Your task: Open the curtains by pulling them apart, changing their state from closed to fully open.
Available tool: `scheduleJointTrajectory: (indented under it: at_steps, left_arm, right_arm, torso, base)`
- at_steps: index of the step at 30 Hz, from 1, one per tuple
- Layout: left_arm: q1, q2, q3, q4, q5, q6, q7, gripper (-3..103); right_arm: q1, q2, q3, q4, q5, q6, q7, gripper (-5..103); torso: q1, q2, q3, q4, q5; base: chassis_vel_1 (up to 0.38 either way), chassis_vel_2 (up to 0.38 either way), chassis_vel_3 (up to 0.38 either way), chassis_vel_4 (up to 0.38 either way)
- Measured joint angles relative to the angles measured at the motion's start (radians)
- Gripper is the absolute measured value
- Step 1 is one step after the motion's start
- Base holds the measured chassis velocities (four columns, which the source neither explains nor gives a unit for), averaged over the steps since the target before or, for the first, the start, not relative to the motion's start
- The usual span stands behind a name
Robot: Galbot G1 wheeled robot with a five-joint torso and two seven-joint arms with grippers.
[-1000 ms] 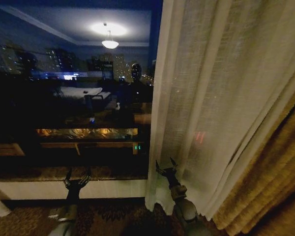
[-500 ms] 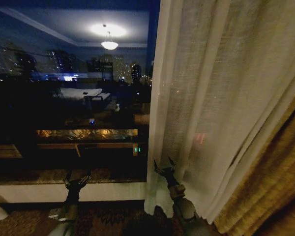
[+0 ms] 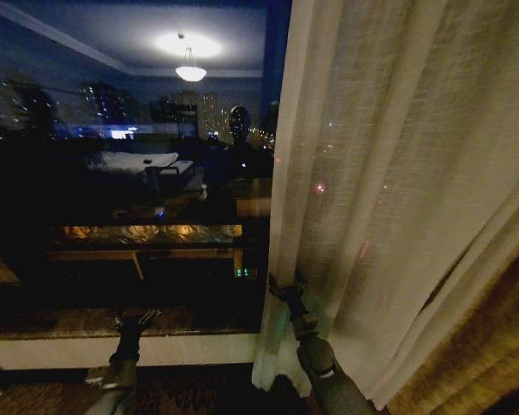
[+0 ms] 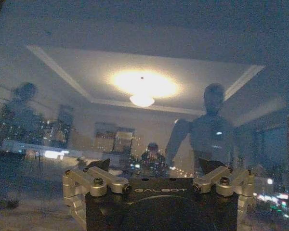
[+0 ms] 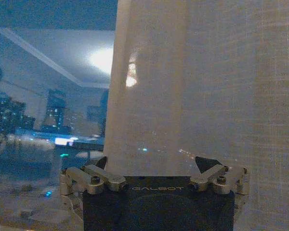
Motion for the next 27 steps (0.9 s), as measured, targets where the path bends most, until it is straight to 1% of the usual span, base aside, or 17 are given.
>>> scheduleJointTrajectory:
  at_steps: [1,2,4,6,9,10,13,14,16,17,18,19,21,22,25,26,27]
  left_arm:
    - [0.000,0.000,0.000,0.000,0.000,0.000,0.000,100]
    - [0.000,0.000,0.000,0.000,0.000,0.000,0.000,100]
    - [0.000,0.000,0.000,0.000,0.000,0.000,0.000,100]
    - [0.000,0.000,0.000,0.000,0.000,0.000,0.000,100]
    - [0.000,0.000,0.000,0.000,0.000,0.000,0.000,100]
    - [0.000,0.000,0.000,0.000,0.000,0.000,0.000,100]
    - [0.000,0.000,0.000,0.000,0.000,0.000,0.000,100]
    - [0.000,0.000,0.000,0.000,0.000,0.000,0.000,100]
    - [0.000,0.000,0.000,0.000,0.000,0.000,0.000,100]
    - [0.000,0.000,0.000,0.000,0.000,0.000,0.000,100]
    - [0.000,0.000,0.000,0.000,0.000,0.000,0.000,100]
    - [0.000,0.000,0.000,0.000,0.000,0.000,0.000,100]
    - [0.000,0.000,0.000,0.000,0.000,0.000,0.000,100]
    - [0.000,0.000,0.000,0.000,0.000,0.000,0.000,100]
    - [0.000,0.000,0.000,0.000,0.000,0.000,0.000,100]
    - [0.000,0.000,0.000,0.000,0.000,0.000,0.000,100]
    - [0.000,0.000,0.000,0.000,0.000,0.000,0.000,100]
  right_arm:
    - [0.005,0.003,-0.002,-0.005,-0.001,-0.004,0.006,100]
    - [0.011,0.006,-0.005,-0.012,-0.001,-0.006,0.014,102]
    - [0.017,0.010,-0.010,-0.018,0.006,-0.006,0.016,93]
    - [0.019,0.010,-0.012,-0.018,0.009,-0.006,0.016,93]
    - [0.022,0.012,-0.017,-0.019,0.013,-0.006,0.016,78]
    - [0.022,0.012,-0.017,-0.019,0.013,-0.006,0.016,78]
    - [0.022,0.012,-0.017,-0.019,0.014,-0.004,0.012,61]
    - [0.022,0.012,-0.017,-0.019,0.014,-0.004,0.012,61]
    - [0.019,0.012,-0.013,-0.019,0.020,-0.002,0.007,50]
    - [0.018,0.012,-0.011,-0.019,0.024,-0.001,0.004,50]
    - [0.016,0.012,-0.008,-0.019,0.032,0.004,-0.002,44]
    - [0.016,0.012,-0.008,-0.019,0.032,0.004,-0.002,44]
    - [0.013,0.012,-0.003,-0.018,0.043,0.010,-0.008,34]
    - [0.012,0.012,-0.001,-0.018,0.044,0.011,-0.011,34]
    - [0.006,0.011,0.007,-0.018,0.056,0.025,-0.026,18]
    - [0.006,0.011,0.007,-0.018,0.056,0.025,-0.026,18]
    - [0.005,0.010,0.008,-0.018,0.062,0.027,-0.030,13]
  torso:
    - [0.000,0.000,0.000,0.0000,0.0001]
    - [0.000,0.000,0.000,-0.0001,0.0001]
    - [0.000,0.000,0.000,-0.0001,0.0001]
    - [0.001,0.000,0.000,-0.0002,0.0001]
    - [0.001,0.000,0.000,-0.0002,0.0001]
    - [0.001,0.000,0.000,-0.0002,0.0001]
    - [0.001,0.000,0.000,-0.0002,0.0001]
    - [0.001,0.000,0.000,-0.0002,0.0001]
    - [0.001,0.000,0.000,-0.0002,0.0001]
    - [0.001,0.000,0.000,-0.0002,0.0002]
    - [0.001,0.000,0.000,-0.0002,0.0001]
    - [0.001,0.000,0.000,-0.0002,0.0001]
    - [0.001,0.000,0.000,-0.0002,0.0002]
    - [0.001,0.000,0.000,-0.0002,0.0002]
    - [0.001,0.000,0.000,-0.0002,0.0001]
    - [0.001,0.000,0.000,-0.0002,0.0001]
    - [0.001,0.000,0.000,-0.0002,0.0002]
  base:
    - [0.040,-0.021,-0.006,0.059]
    - [0.000,0.000,0.000,0.000]
    - [0.000,0.000,0.000,0.000]
    - [0.000,0.000,0.000,0.000]
    - [0.000,0.000,0.000,0.000]
    - [0.000,0.000,0.000,0.000]
    - [0.000,0.000,0.000,0.000]
    - [0.000,0.000,0.000,0.000]
    - [0.000,0.000,0.000,0.000]
    - [0.000,0.000,0.000,0.000]
    - [0.000,0.000,0.000,0.000]
    - [0.000,0.000,0.000,0.000]
    - [0.000,0.000,0.000,0.000]
    - [0.000,0.000,0.000,0.000]
    - [0.000,0.000,0.000,0.000]
    - [0.000,0.000,0.000,0.000]
    - [0.000,0.000,0.000,0.000]
